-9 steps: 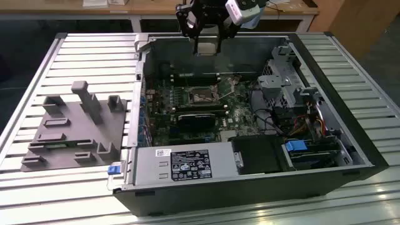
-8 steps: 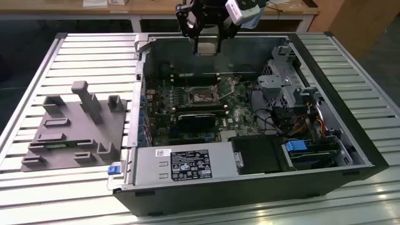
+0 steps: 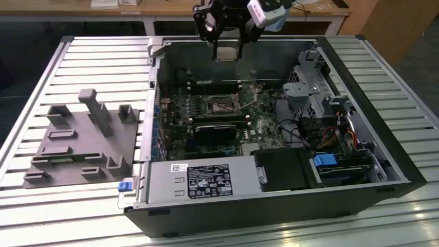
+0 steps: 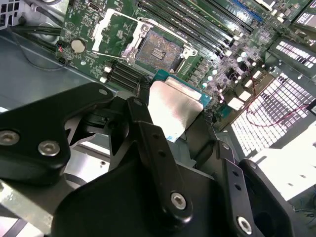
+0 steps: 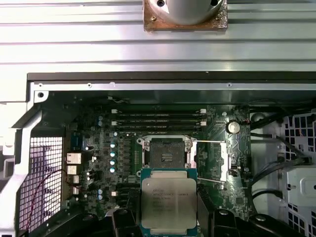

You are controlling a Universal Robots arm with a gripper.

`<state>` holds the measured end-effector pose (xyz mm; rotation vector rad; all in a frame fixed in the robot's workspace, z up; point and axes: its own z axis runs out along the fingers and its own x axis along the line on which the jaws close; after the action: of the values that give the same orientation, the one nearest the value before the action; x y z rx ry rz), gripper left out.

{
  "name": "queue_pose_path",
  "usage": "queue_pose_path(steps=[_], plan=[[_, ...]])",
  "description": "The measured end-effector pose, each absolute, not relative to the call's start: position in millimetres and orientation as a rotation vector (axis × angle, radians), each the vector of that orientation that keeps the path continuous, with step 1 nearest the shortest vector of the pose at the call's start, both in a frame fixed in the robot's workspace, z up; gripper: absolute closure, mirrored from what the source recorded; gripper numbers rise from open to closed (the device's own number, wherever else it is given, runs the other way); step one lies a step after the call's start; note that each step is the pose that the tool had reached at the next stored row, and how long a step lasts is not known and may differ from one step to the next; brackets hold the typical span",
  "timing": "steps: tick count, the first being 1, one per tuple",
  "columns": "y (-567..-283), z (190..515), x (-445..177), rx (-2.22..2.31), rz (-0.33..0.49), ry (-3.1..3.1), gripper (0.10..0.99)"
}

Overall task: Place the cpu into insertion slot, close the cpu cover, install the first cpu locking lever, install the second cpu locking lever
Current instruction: 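Place the cpu into insertion slot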

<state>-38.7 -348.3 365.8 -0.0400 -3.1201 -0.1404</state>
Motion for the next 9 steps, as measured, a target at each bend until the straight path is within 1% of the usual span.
queue_pose_path(steps=[9], plan=[[-348.3,357.9,-38.7,-0.040,-0.140,-3.122,0.549]])
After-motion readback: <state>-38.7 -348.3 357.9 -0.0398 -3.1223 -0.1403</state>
